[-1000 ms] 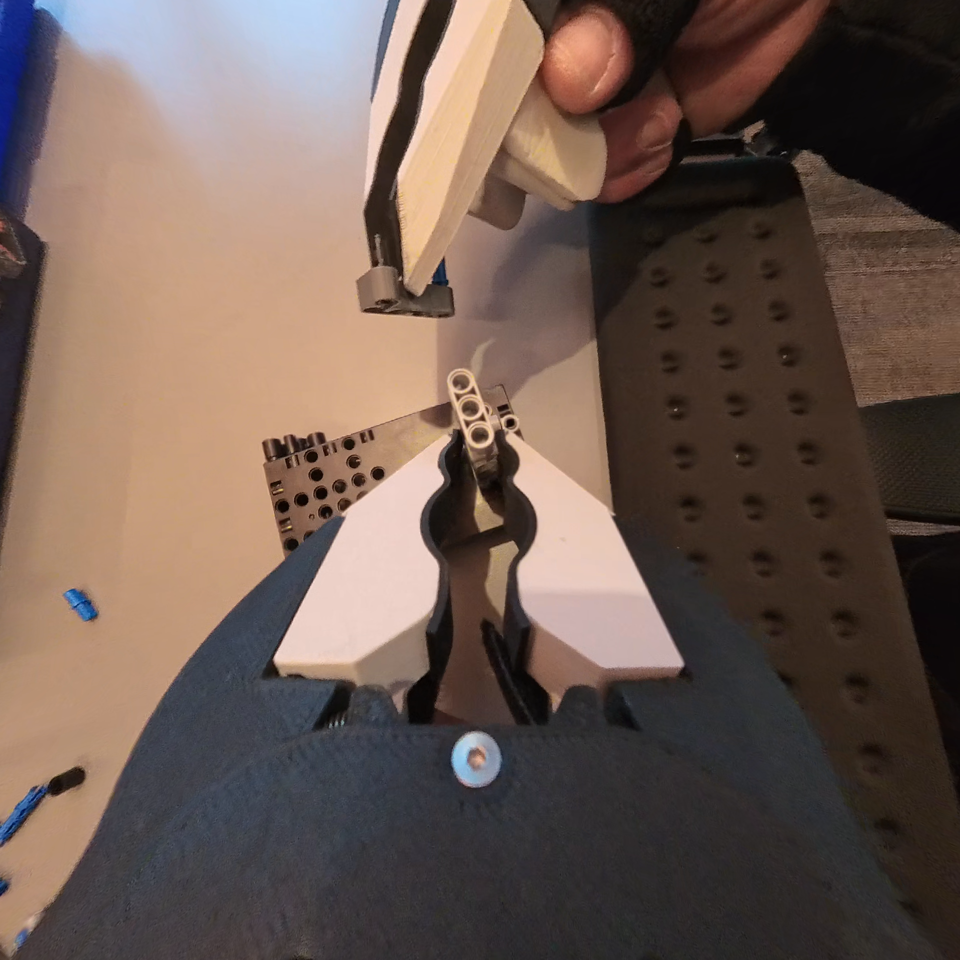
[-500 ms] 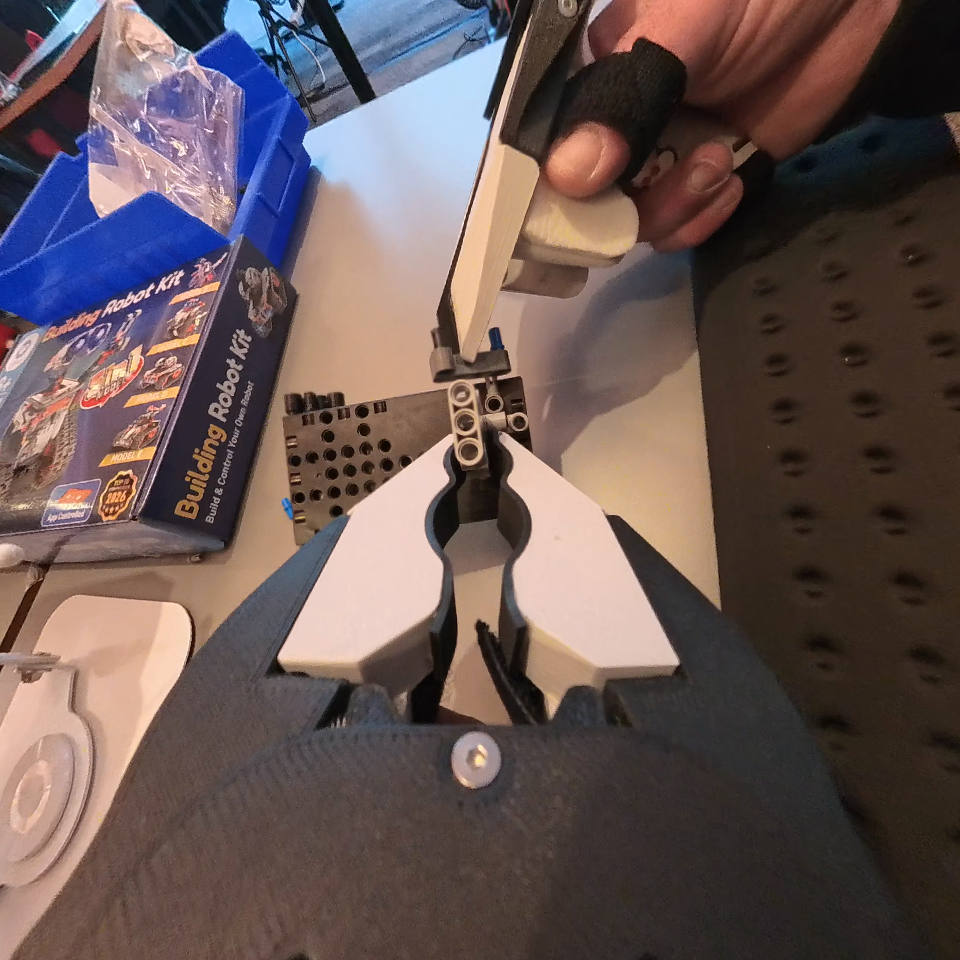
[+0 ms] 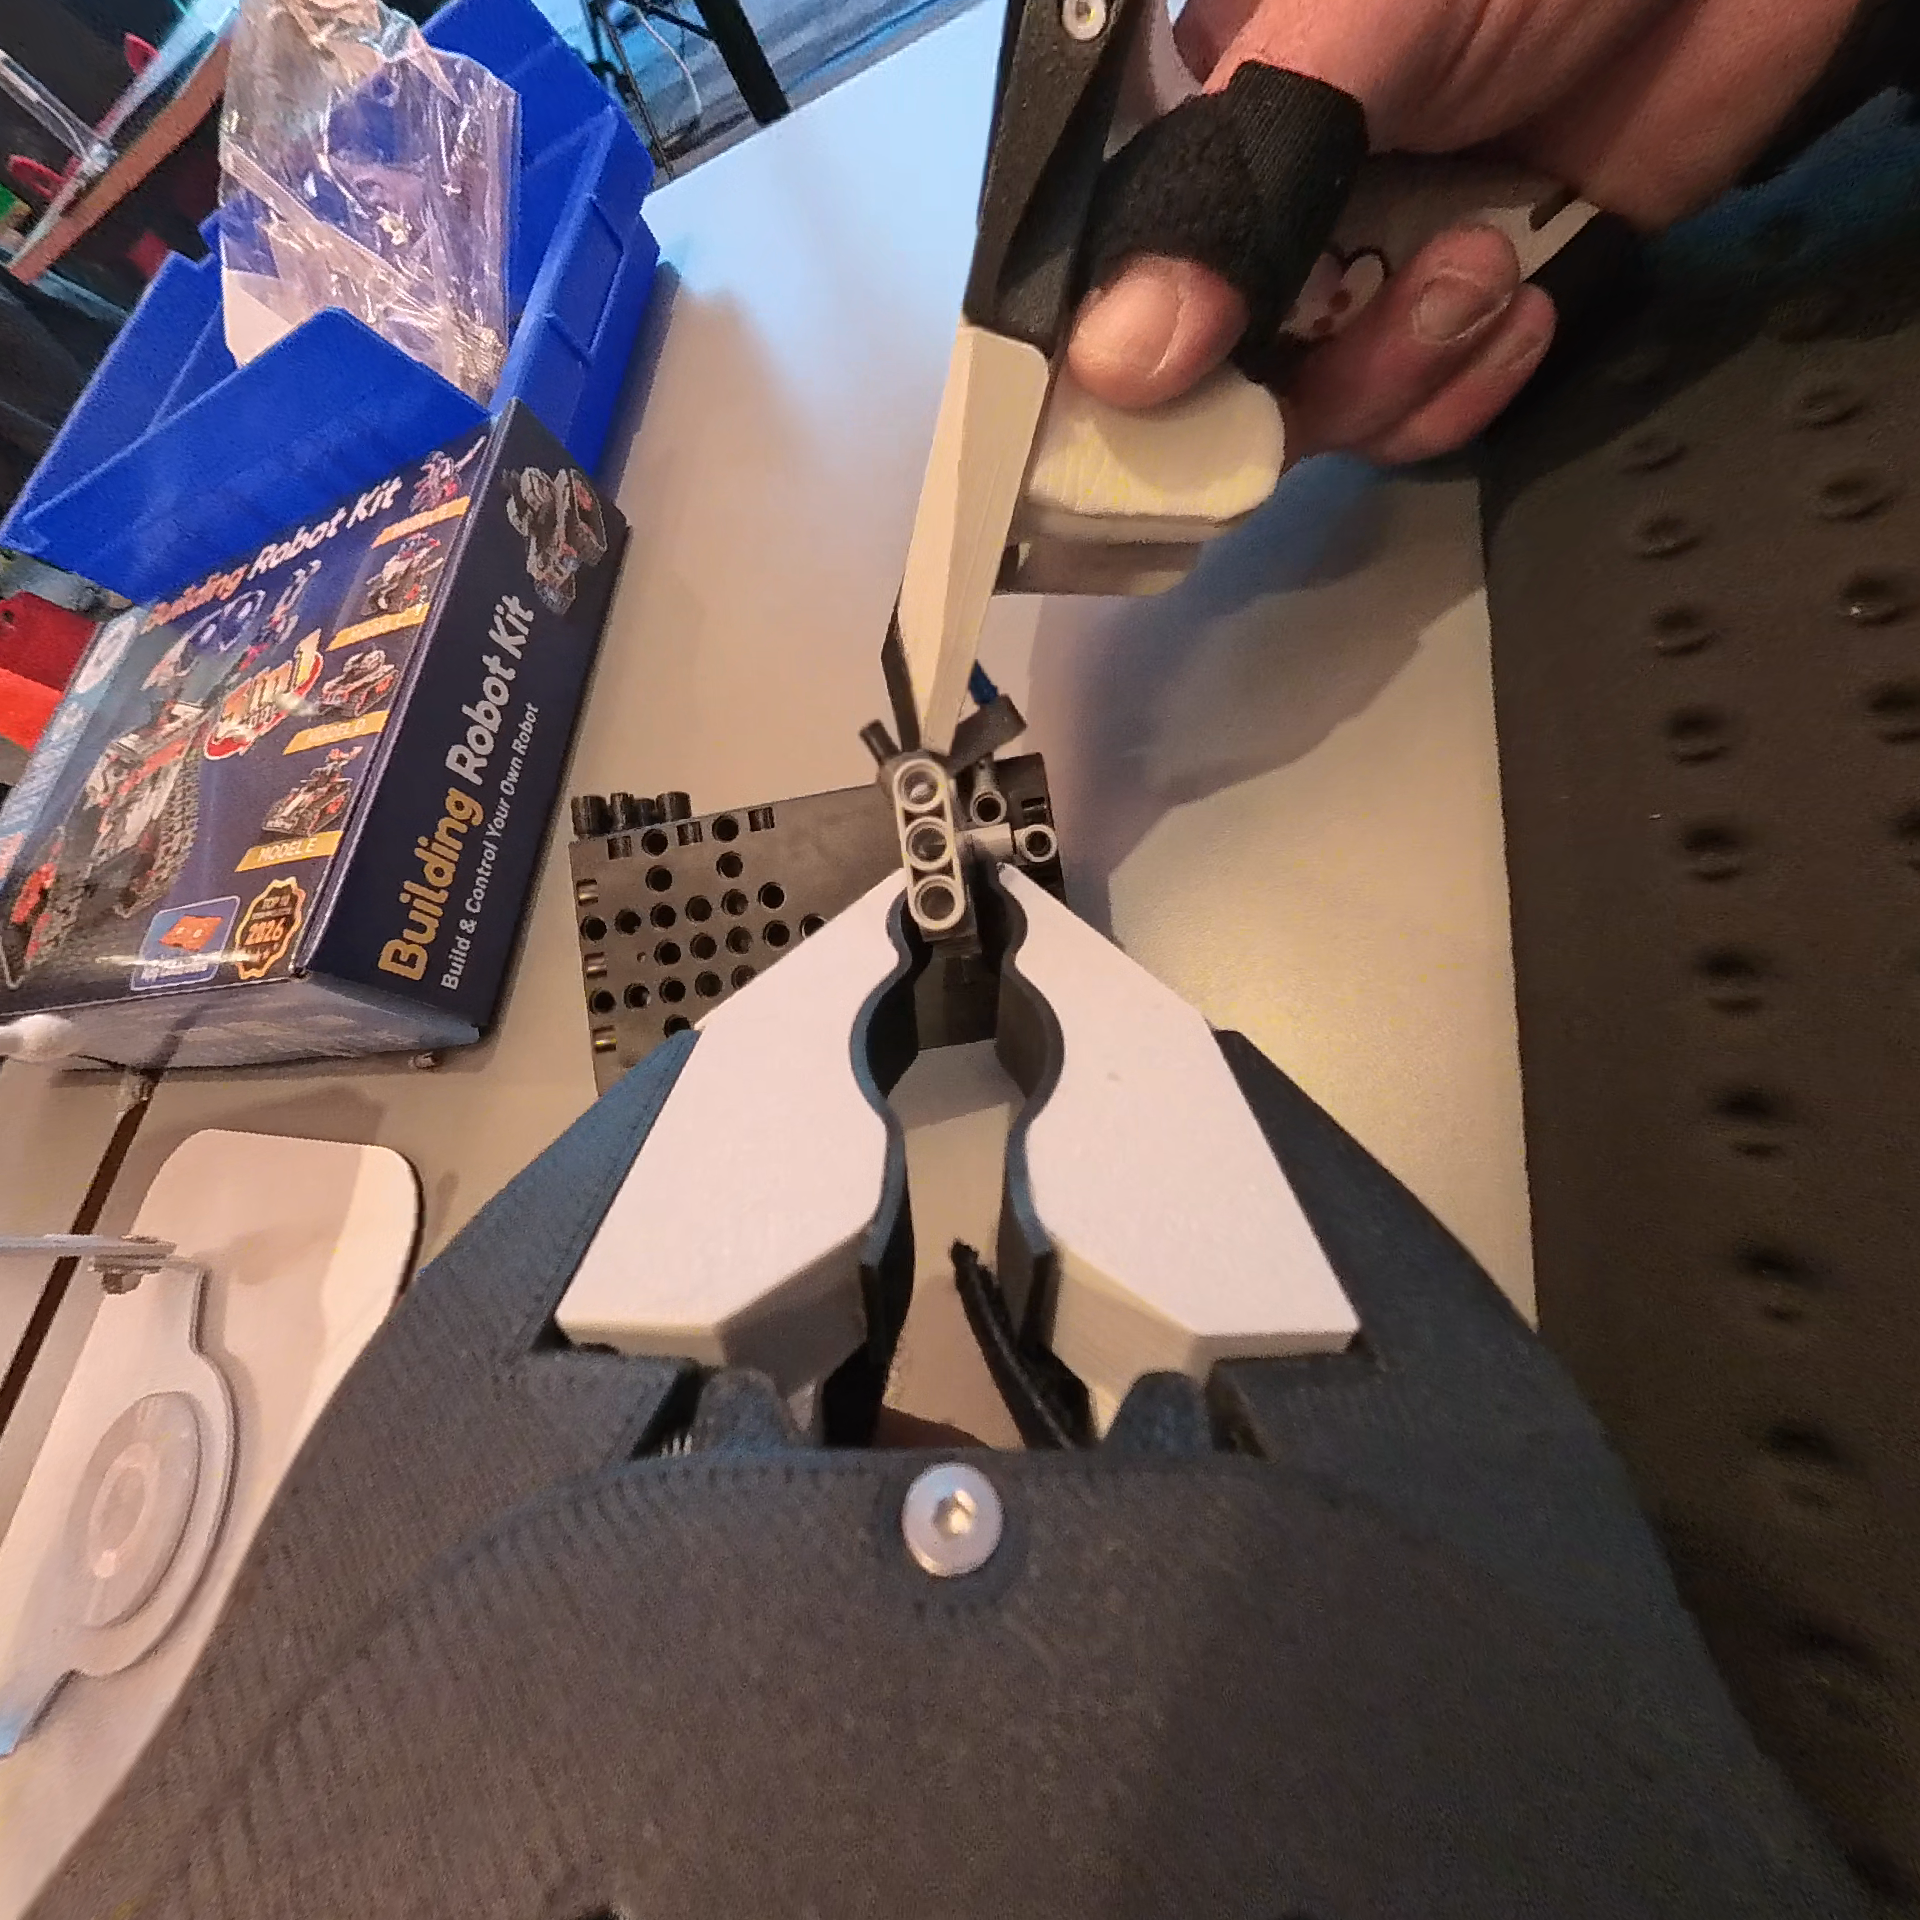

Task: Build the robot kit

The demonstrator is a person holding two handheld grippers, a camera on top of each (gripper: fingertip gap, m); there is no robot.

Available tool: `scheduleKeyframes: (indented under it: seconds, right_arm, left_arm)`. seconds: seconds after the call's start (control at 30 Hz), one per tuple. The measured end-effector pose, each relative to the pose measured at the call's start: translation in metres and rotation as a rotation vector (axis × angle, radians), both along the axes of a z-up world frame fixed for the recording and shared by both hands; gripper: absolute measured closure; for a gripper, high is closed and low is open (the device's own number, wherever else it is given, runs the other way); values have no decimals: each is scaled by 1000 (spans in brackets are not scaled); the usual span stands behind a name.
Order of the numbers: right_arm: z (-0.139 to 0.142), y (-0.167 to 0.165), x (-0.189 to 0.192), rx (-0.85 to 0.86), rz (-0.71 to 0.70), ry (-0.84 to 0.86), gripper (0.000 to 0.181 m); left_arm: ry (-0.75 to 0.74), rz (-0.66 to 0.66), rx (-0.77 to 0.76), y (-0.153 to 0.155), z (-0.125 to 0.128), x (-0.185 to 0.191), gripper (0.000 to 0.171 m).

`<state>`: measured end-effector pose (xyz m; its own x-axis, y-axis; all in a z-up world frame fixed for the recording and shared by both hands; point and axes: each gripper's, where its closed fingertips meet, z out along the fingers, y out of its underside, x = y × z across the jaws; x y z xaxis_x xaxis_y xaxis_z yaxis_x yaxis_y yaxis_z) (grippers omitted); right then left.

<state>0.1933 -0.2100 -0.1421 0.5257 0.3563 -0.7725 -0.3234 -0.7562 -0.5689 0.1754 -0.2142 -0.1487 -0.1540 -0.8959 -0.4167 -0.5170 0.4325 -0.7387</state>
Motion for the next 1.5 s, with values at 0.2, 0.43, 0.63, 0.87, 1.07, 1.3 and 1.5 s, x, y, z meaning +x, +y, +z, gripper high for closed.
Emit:
scheduleKeyframes:
  seconds: [0.2, 0.43, 0.63, 0.87, 1.07, 1.3, 1.5]
  right_arm:
    - [-1, 2, 1, -14, -8, 13, 176]
    - [1, 5, 1, -3, 8, 40, 175]
    - [-3, 4, 0, 0, 41, -1, 175]
    - [-5, 3, 1, -3, 58, -26, 175]
    - [-6, 4, 1, -15, 49, -15, 175]
    - [-8, 7, 0, -53, 54, 53, 175]
    - [-21, 9, -4, -121, 87, 26, 176]
  left_arm:
    - [-3, 20, -17, 1, -1, 0, 166]
    - [-1, 35, -33, 5, -1, 1, 165]
    - [0, 43, -44, 7, -1, 0, 165]
    - [1, 51, -50, 9, -1, 0, 165]
    - [-4, 55, -50, 8, -1, 0, 165]
    - [-15, 62, -36, 9, -2, 1, 165]
    - [-11, 53, -40, 7, -6, 1, 164]
